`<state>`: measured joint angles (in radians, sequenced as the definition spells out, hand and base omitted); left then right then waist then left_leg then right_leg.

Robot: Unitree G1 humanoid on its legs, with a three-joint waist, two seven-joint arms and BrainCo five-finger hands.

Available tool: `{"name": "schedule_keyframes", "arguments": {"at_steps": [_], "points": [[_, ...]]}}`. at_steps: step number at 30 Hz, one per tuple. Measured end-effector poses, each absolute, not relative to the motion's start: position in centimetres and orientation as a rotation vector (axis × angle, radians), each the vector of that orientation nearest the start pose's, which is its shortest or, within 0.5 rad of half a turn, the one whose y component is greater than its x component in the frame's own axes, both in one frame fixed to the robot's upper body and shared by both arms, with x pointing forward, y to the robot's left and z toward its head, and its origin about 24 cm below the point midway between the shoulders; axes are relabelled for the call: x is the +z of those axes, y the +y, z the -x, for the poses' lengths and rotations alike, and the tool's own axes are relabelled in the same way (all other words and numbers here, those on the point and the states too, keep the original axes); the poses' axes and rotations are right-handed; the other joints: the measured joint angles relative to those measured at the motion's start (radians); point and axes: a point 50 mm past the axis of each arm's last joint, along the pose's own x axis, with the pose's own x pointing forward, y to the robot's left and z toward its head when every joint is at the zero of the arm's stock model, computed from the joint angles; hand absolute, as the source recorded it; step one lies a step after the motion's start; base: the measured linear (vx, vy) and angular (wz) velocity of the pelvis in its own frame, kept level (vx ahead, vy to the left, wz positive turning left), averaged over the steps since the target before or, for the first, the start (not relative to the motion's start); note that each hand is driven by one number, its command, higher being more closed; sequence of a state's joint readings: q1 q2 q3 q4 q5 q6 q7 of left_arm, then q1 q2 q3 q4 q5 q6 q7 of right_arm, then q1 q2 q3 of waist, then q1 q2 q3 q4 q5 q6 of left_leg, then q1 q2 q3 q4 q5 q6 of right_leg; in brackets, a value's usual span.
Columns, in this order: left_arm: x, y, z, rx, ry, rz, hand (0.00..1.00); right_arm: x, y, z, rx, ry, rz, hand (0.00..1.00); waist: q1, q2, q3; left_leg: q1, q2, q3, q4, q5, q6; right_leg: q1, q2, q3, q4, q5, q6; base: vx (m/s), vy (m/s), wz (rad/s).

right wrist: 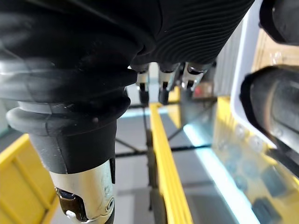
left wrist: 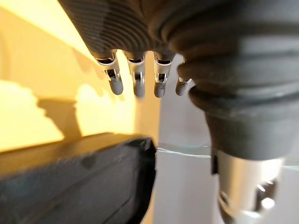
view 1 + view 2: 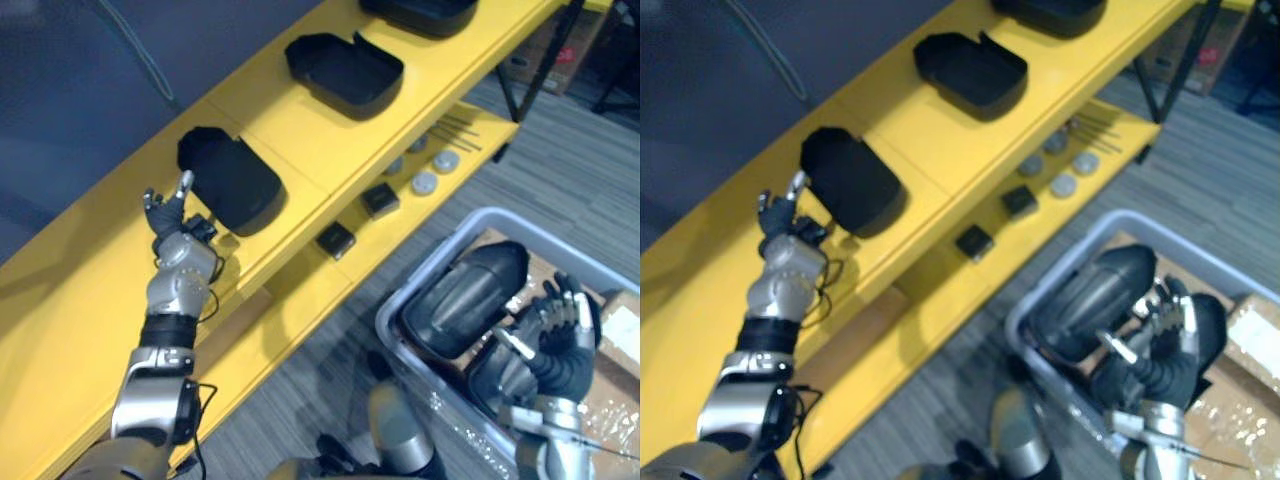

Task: Walk over and take plastic housings, then place them on the shelf

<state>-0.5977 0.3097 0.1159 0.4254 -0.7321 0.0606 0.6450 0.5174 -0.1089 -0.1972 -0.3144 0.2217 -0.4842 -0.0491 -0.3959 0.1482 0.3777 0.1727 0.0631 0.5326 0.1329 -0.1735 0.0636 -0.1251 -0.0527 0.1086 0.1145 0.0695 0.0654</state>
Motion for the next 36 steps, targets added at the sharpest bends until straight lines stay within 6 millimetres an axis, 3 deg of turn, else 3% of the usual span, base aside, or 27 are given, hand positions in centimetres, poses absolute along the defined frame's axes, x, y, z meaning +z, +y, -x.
{"name": "schedule_keyframes", "arguments": {"at_steps": [4, 9, 12, 14, 16, 18, 21, 23, 25, 29, 31, 34, 36], "points": [[11.0, 24.6, -34.0, 0.689, 0.012, 0.468, 0.00, 7.3, -23.6, -13.0, -0.306, -0.338, 0.064, 0.00, 0.003, 0.022, -0.016, 0.001, -0.001, -0.003, -0.008, -0.008, 0.010, 0.008, -0.003, -0.009, 0.002, 0.017, -0.008, 0.00, 0.004, 0.01], [12.5, 25.9, -33.2, 0.741, -0.138, 0.461, 0.00, 9.1, -23.3, -12.7, -0.247, -0.452, 0.101, 0.00, 0.021, 0.027, -0.020, 0.003, 0.002, -0.030, 0.000, 0.016, -0.011, 0.010, -0.004, -0.025, 0.019, 0.013, -0.013, 0.03, -0.001, 0.08], [12.1, 26.2, -30.4, 0.749, -0.266, 0.415, 0.00, 11.2, -22.8, -12.9, -0.165, -0.574, 0.148, 0.00, 0.042, 0.026, -0.023, 0.002, -0.001, -0.049, 0.001, 0.029, 0.004, 0.023, -0.012, -0.036, 0.004, 0.013, -0.011, -0.01, 0.001, 0.12], [11.2, 25.3, -28.0, 0.747, -0.325, 0.397, 0.00, 11.8, -23.0, -13.1, -0.143, -0.597, 0.175, 0.00, 0.067, 0.021, -0.047, -0.003, -0.003, -0.067, 0.002, 0.034, 0.012, 0.038, -0.018, -0.057, -0.017, 0.014, -0.010, -0.03, 0.005, 0.35], [9.5, 23.9, -24.4, 0.767, -0.347, 0.318, 0.00, 12.1, -22.9, -13.5, -0.106, -0.608, 0.192, 0.00, 0.111, 0.004, -0.079, -0.012, 0.003, -0.115, 0.003, 0.022, 0.028, 0.072, -0.019, -0.091, -0.053, 0.019, -0.003, -0.02, -0.015, 0.48], [8.5, 23.6, -22.5, 0.792, -0.329, 0.253, 0.00, 12.2, -22.7, -13.8, -0.089, -0.605, 0.190, 0.00, 0.137, 0.007, -0.101, -0.022, 0.012, -0.143, 0.003, -0.001, 0.026, 0.100, -0.017, -0.116, -0.091, 0.025, 0.006, -0.02, -0.015, 0.45], [5.8, 24.2, -18.7, 0.888, -0.223, 0.124, 0.00, 11.7, -22.4, -14.4, -0.046, -0.544, 0.184, 0.00, 0.179, -0.016, -0.132, -0.030, 0.011, -0.207, -0.003, 0.002, 0.008, 0.130, -0.027, -0.153, -0.087, 0.025, 0.001, 0.03, -0.010, 0.69], [4.3, 24.8, -16.8, 0.921, -0.135, 0.063, 0.00, 11.7, -22.3, -14.9, -0.043, -0.529, 0.182, 0.00, 0.215, -0.009, -0.142, -0.030, 0.015, -0.226, -0.011, 0.013, -0.022, 0.149, -0.031, -0.177, -0.102, 0.024, -0.002, 0.04, 0.007, 0.44], [2.7, 25.8, -15.1, 0.976, -0.046, 0.013, 0.00, 11.4, -22.3, -15.7, -0.040, -0.514, 0.170, 0.00, 0.228, -0.012, -0.145, -0.032, 0.014, -0.258, -0.027, 0.030, -0.051, 0.166, -0.035, -0.210, -0.123, 0.025, 0.000, 0.05, 0.013, 0.48], [-1.4, 28.7, -11.1, 1.117, 0.170, -0.171, 0.00, 9.4, -22.7, -17.1, -0.075, -0.401, 0.131, 0.00, 0.285, -0.051, -0.175, -0.034, 0.014, -0.306, -0.065, 0.057, -0.097, 0.200, -0.034, -0.263, -0.176, 0.037, 0.002, 0.06, 0.009, 0.37], [-3.1, 29.2, -9.2, 1.112, 0.271, -0.270, 0.00, 8.5, -22.7, -17.9, -0.076, -0.352, 0.114, 0.00, 0.311, -0.071, -0.198, -0.033, 0.013, -0.314, -0.086, 0.066, -0.111, 0.207, -0.034, -0.279, -0.190, 0.040, 0.000, 0.08, 0.017, 0.23], [-5.3, 29.2, -7.4, 1.058, 0.388, -0.266, 0.00, 7.2, -22.9, -19.3, -0.098, -0.279, 0.095, 0.00, 0.336, -0.109, -0.221, -0.033, 0.010, -0.334, -0.097, 0.072, -0.121, 0.218, -0.036, -0.302, -0.194, 0.037, -0.002, 0.08, 0.031, 0.21], [-6.5, 29.0, -6.6, 0.995, 0.456, -0.262, 0.00, 6.8, -22.9, -20.2, -0.109, -0.252, 0.099, 0.00, 0.348, -0.118, -0.226, -0.032, 0.008, -0.333, -0.101, 0.071, -0.123, 0.216, -0.037, -0.302, -0.194, 0.034, -0.002, 0.07, 0.038, 0.05]]}}
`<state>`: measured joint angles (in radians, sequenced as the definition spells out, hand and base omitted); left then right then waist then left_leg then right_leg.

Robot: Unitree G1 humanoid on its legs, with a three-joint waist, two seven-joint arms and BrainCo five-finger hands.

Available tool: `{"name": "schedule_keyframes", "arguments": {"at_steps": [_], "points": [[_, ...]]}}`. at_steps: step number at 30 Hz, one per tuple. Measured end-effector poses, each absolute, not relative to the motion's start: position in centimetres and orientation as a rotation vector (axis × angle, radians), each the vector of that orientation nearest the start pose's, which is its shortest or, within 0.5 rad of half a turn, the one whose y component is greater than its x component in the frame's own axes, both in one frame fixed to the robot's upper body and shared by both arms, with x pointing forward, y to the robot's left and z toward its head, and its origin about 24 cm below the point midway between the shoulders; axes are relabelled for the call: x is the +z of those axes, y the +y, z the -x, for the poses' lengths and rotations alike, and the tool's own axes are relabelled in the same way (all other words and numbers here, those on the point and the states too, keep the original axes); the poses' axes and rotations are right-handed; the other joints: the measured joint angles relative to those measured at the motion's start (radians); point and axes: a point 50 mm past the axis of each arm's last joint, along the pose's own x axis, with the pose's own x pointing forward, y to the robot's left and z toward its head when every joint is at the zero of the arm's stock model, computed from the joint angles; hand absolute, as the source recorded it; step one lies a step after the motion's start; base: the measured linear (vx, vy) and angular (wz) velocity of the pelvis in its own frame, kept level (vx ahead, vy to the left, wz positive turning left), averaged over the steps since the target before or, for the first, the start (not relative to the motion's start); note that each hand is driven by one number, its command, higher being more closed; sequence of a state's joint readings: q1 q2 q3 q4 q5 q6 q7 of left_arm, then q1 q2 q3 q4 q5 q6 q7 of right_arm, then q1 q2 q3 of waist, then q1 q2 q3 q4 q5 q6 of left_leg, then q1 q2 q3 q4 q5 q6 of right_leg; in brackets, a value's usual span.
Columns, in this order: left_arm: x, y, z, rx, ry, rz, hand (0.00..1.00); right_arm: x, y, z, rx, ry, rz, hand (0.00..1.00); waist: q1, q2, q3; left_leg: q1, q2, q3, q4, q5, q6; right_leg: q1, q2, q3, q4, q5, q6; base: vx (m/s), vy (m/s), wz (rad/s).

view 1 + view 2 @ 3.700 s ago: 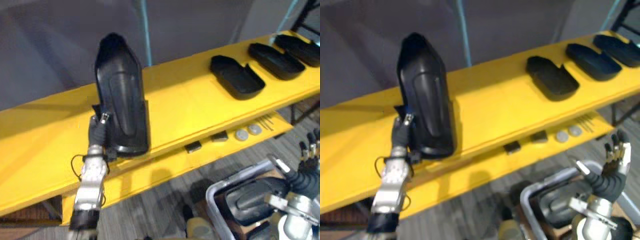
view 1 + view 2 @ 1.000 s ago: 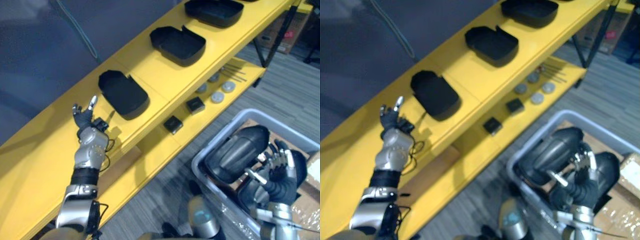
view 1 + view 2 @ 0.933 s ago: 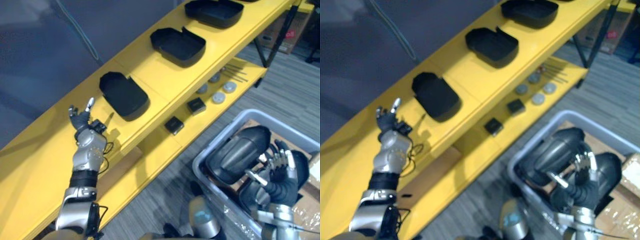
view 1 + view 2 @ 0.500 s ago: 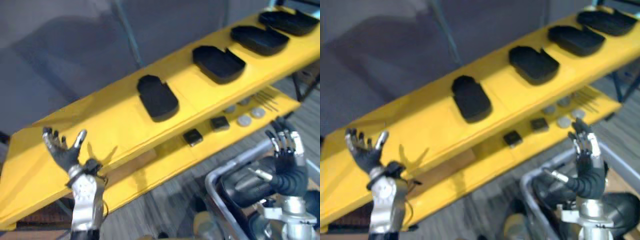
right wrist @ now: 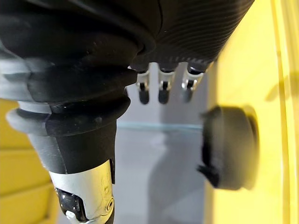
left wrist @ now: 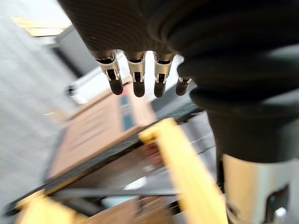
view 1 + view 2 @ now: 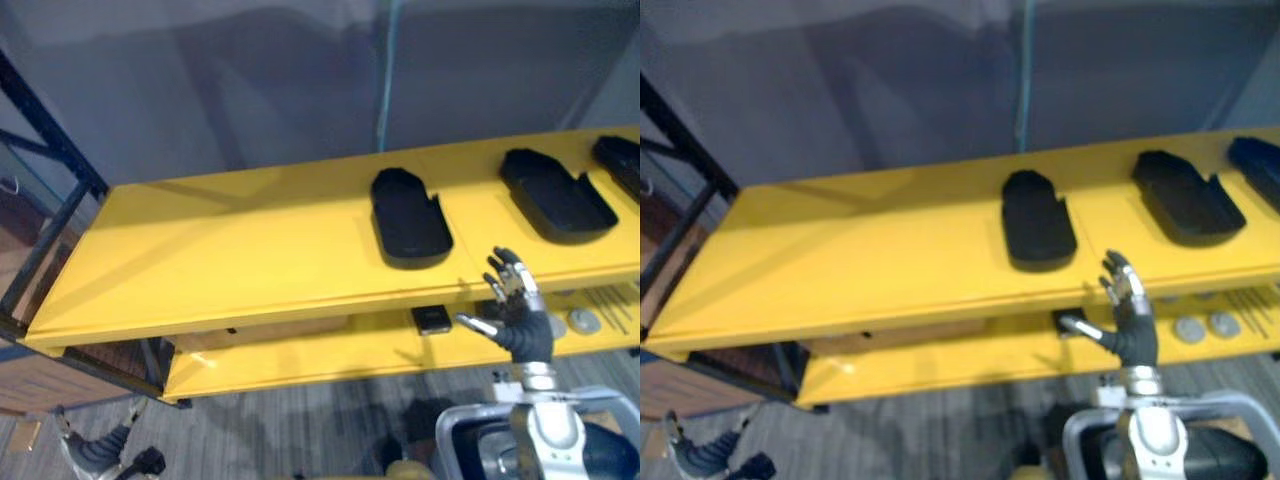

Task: Walk over and take plastic housings, then place them on the shelf

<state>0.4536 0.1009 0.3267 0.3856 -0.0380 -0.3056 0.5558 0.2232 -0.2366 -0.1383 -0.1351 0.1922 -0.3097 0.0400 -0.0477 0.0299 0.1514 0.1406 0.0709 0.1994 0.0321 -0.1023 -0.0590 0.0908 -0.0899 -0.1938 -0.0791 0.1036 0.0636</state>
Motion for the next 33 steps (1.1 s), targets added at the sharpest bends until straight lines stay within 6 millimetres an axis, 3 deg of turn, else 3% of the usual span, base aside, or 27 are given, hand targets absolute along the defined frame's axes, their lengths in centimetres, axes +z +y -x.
{"name": "schedule_keyframes", "arguments": {"at_steps": [1, 2, 7, 16, 23, 25, 30, 33], "points": [[-7.5, 28.5, -6.3, 0.926, 0.508, -0.244, 0.00, 6.6, -23.0, -20.7, -0.109, -0.231, 0.112, 0.00, 0.005, -0.002, -0.002, 0.002, -0.004, 0.000, -0.004, 0.000, 0.000, 0.000, -0.004, -0.001, 0.000, -0.003, 0.004, 0.07, 0.051, 0.03], [-7.9, 28.2, -6.2, 0.886, 0.532, -0.231, 0.00, 6.4, -23.0, -20.9, -0.107, -0.220, 0.117, 1.00, 0.006, -0.002, -0.002, 0.002, -0.006, -0.001, -0.005, 0.000, 0.000, 0.000, -0.006, -0.002, 0.000, -0.004, 0.005, 0.04, 0.049, 0.05], [-11.3, 26.0, -4.3, 0.640, 0.742, -0.139, 0.00, 5.5, -23.9, -22.8, -0.147, -0.139, 0.161, 1.00, 0.009, 0.003, -0.002, 0.002, -0.017, -0.006, -0.016, 0.000, 0.000, -0.002, -0.014, -0.009, 0.000, -0.009, 0.012, 0.02, 0.029, 0.03], [-12.5, 25.2, -2.9, 0.604, 0.830, -0.077, 0.00, 5.2, -24.5, -23.1, -0.223, -0.106, 0.161, 1.00, 0.010, 0.003, -0.002, 0.002, -0.010, -0.022, -0.025, -0.002, -0.002, -0.007, -0.013, -0.026, 0.021, -0.034, 0.012, 0.01, 0.001, 0.06], [-12.3, 25.2, -4.4, 0.592, 0.768, -0.074, 0.00, 5.6, -24.6, -22.9, -0.217, -0.112, 0.158, 1.00, 0.006, 0.003, -0.002, 0.001, -0.008, -0.003, -0.027, -0.004, -0.006, -0.021, -0.012, -0.016, 0.030, -0.037, 0.012, 0.00, 0.010, -0.05], [-12.0, 24.5, -6.5, 0.540, 0.707, -0.070, 0.00, 6.7, -25.2, -21.9, -0.231, -0.155, 0.163, 1.00, 0.003, -0.001, -0.002, 0.015, 0.000, 0.013, -0.022, -0.011, -0.010, -0.038, -0.010, 0.000, 0.086, -0.068, 0.011, 0.00, 0.003, -0.02], [-12.0, 24.5, -6.6, 0.541, 0.706, -0.069, 0.00, 6.4, -25.3, -21.6, -0.234, -0.142, 0.163, 1.00, 0.001, -0.002, -0.002, 0.010, 0.001, 0.016, -0.022, -0.012, -0.010, -0.046, -0.010, 0.002, 0.090, -0.069, 0.011, 0.00, 0.000, 0.00], [-12.0, 24.3, -7.3, 0.551, 0.694, -0.037, 0.00, 6.8, -25.5, -21.4, -0.255, -0.165, 0.143, 1.00, -0.020, 0.011, 0.010, -0.025, -0.005, 0.013, -0.010, -0.011, -0.010, -0.082, -0.018, 0.005, 0.107, -0.070, 0.010, -0.01, 0.008, 0.03]]}}
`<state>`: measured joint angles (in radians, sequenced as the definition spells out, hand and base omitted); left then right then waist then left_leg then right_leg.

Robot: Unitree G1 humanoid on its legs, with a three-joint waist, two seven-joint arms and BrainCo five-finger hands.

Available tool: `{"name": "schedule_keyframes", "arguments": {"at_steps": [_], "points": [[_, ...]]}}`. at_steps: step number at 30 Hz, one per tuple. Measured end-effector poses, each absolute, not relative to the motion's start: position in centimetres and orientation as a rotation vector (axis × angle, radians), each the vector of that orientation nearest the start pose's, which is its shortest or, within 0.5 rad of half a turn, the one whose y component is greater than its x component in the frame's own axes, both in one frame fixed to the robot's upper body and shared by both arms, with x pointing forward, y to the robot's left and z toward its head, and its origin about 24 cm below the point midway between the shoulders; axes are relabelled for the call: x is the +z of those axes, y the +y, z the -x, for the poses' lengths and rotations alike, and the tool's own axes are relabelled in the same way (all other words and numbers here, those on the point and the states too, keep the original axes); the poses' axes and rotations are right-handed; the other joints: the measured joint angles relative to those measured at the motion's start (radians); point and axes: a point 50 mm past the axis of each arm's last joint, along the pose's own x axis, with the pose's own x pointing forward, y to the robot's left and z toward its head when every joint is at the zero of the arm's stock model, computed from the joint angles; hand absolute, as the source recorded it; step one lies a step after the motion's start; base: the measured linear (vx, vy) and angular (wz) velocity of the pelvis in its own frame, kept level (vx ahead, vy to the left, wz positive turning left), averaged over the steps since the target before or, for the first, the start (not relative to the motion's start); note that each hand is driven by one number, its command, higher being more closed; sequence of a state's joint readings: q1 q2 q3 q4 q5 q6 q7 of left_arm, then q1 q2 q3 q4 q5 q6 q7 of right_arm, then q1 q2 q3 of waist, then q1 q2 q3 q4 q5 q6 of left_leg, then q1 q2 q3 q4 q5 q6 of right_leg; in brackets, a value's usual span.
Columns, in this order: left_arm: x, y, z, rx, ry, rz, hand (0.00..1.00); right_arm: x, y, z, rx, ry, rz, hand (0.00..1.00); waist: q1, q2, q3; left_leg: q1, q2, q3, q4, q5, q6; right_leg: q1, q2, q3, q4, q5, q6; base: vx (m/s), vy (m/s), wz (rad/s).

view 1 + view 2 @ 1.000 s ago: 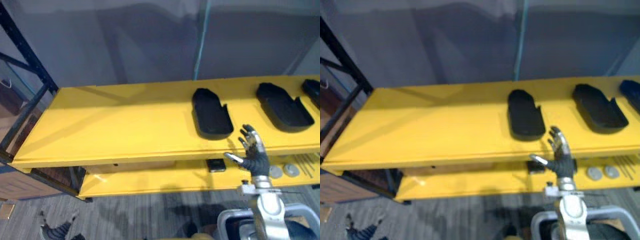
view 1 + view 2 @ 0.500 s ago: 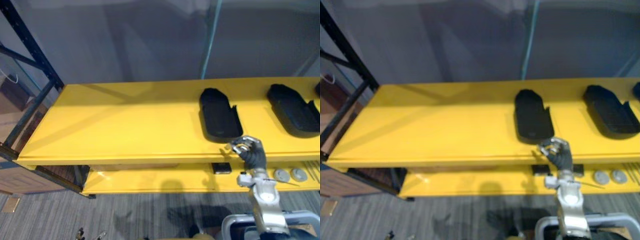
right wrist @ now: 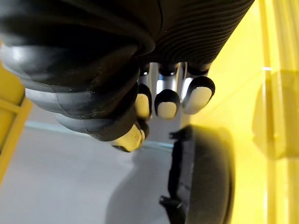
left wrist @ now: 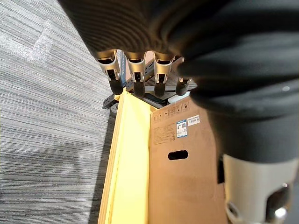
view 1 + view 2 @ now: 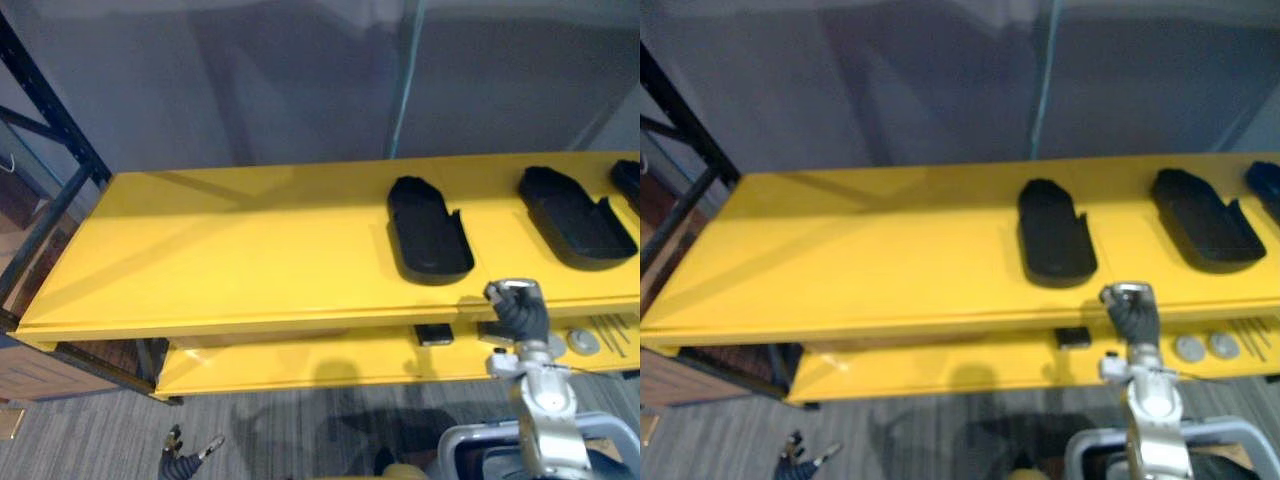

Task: Walk over and take plastic housings, then place them on the shelf

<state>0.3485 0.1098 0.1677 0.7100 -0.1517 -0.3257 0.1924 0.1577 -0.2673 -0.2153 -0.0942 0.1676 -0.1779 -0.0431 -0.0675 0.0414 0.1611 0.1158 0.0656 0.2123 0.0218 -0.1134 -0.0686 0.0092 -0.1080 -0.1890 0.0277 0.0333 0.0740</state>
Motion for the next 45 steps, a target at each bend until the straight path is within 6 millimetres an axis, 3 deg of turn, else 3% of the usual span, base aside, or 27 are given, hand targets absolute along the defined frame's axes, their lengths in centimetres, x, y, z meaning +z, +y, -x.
{"name": "schedule_keyframes", "arguments": {"at_steps": [7, 10, 20, 27, 37, 45], "points": [[-12.4, 22.9, -9.6, 0.505, 0.686, 0.017, 0.00, 9.0, -25.3, -19.9, -0.251, -0.274, 0.077, 1.00, -0.040, 0.074, 0.056, -0.048, -0.016, 0.003, 0.008, 0.005, 0.007, -0.084, -0.024, 0.012, 0.086, -0.036, 0.006, -0.01, 0.010, 0.01], [-12.8, 22.7, -9.5, 0.518, 0.722, 0.050, 0.00, 9.1, -24.3, -19.6, -0.199, -0.285, 0.038, 1.00, -0.056, 0.085, 0.077, -0.047, -0.016, 0.009, 0.007, 0.008, 0.008, -0.099, -0.028, 0.013, 0.121, -0.059, 0.006, 0.00, 0.000, 0.00], [-13.7, 22.2, -8.5, 0.495, 0.796, 0.035, 0.00, 10.2, -21.7, -20.7, -0.024, -0.345, 0.025, 1.00, -0.051, 0.088, 0.079, -0.043, -0.015, 0.016, 0.009, 0.033, 0.006, -0.090, -0.033, -0.005, 0.139, -0.081, 0.000, 0.01, -0.009, 0.05], [-14.0, 21.8, -8.2, 0.473, 0.830, 0.026, 0.00, 9.6, -19.9, -22.5, 0.096, -0.301, 0.019, 1.00, -0.041, 0.082, 0.092, -0.028, -0.005, 0.012, 0.011, 0.050, -0.003, -0.059, -0.029, -0.037, 0.129, -0.081, -0.003, -0.05, -0.031, 0.11], [-14.2, 21.9, -7.7, 0.465, 0.872, 0.014, 0.00, 7.2, -19.3, -24.0, 0.080, -0.172, 0.000, 1.00, -0.005, 0.074, 0.094, -0.028, -0.008, 0.002, -0.008, 0.053, -0.004, -0.041, -0.035, -0.059, 0.119, -0.065, 0.005, -0.05, -0.003, 0.07], [-14.3, 21.6, -7.6, 0.432, 0.880, -0.001, 0.00, 7.3, -19.5, -25.7, 0.017, -0.160, 0.042, 1.00, 0.000, 0.078, 0.092, -0.011, -0.008, -0.010, -0.013, 0.062, -0.011, -0.014, -0.040, -0.088, 0.116, -0.063, 0.001, 0.03, 0.003, 0.08]]}}
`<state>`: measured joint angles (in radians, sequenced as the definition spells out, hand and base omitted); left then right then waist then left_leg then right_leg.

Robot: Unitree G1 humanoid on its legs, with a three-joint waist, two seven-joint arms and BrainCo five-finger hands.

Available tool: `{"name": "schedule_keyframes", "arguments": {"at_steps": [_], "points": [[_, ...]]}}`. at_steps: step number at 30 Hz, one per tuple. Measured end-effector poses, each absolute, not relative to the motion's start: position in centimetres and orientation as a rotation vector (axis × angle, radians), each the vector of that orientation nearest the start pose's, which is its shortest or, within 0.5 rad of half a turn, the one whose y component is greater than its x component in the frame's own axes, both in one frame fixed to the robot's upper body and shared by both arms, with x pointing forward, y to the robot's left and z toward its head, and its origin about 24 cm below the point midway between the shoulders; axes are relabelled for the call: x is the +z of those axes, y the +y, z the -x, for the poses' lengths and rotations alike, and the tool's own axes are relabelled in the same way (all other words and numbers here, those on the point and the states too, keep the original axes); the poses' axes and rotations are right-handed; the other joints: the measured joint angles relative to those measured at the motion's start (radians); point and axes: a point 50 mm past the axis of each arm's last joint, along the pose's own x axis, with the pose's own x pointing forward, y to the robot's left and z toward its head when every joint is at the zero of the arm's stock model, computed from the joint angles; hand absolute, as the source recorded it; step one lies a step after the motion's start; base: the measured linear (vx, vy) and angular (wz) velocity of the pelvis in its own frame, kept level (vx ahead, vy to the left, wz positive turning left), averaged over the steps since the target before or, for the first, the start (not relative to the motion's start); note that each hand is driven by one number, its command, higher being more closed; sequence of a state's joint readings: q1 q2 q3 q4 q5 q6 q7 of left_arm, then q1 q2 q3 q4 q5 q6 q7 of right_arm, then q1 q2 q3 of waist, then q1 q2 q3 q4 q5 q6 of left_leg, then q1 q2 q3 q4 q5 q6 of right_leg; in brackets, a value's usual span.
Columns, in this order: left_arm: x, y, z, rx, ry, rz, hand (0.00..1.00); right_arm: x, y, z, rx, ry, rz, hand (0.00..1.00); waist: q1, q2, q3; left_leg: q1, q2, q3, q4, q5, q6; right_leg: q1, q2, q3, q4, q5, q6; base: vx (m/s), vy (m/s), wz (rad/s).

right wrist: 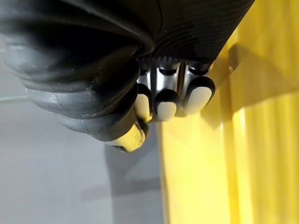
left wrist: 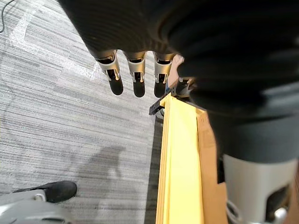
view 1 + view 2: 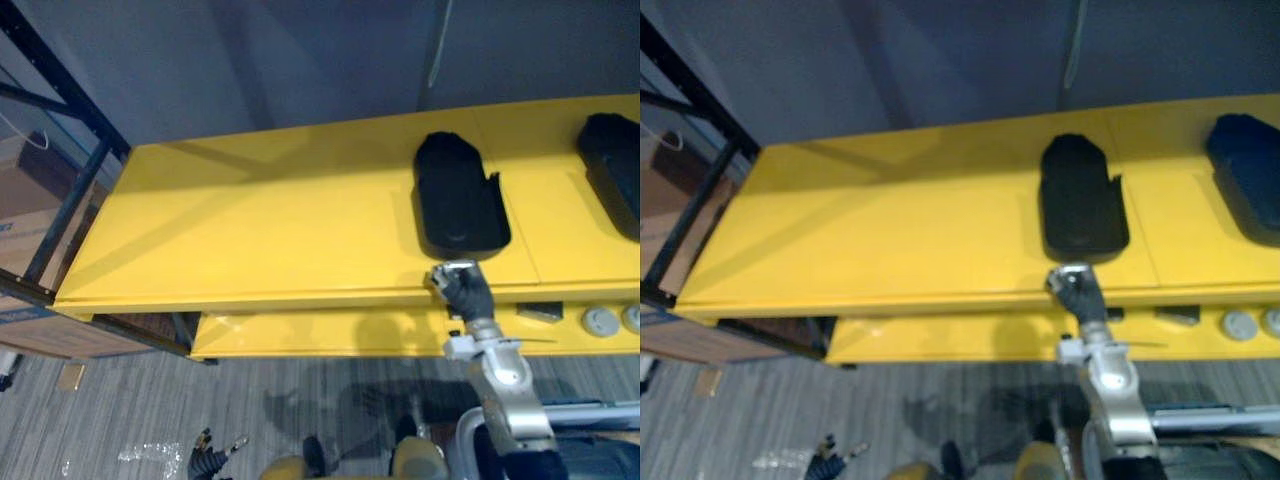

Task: Walk over and take plastic housings, then place them on the shelf

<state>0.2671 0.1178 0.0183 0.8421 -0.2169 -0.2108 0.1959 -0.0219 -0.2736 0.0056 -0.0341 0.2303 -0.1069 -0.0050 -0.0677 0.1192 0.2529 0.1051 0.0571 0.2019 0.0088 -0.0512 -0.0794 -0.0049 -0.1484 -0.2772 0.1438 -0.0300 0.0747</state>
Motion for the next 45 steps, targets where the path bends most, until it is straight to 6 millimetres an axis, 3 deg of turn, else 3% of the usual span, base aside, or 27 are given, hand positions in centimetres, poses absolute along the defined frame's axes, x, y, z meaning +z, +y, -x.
{"name": "schedule_keyframes", "arguments": {"at_steps": [24, 45], "points": [[-14.6, 21.6, -5.8, 0.439, 0.934, -0.004, 0.00, 7.7, -20.3, -28.8, -0.091, -0.097, 0.123, 1.00, 0.006, 0.016, -0.029, 0.019, -0.004, -0.024, -0.019, 0.022, -0.007, 0.029, -0.008, -0.028, 0.003, 0.003, 0.001, -0.02, -0.008, 0.03], [-14.7, 21.1, -5.7, 0.414, 0.943, -0.005, 0.00, 8.4, -20.5, -31.2, -0.183, -0.056, 0.140, 1.00, 0.018, 0.032, -0.037, 0.019, -0.005, -0.026, -0.019, 0.023, -0.009, 0.030, -0.010, -0.030, 0.006, 0.003, 0.001, 0.00, 0.000, 0.00]]}}
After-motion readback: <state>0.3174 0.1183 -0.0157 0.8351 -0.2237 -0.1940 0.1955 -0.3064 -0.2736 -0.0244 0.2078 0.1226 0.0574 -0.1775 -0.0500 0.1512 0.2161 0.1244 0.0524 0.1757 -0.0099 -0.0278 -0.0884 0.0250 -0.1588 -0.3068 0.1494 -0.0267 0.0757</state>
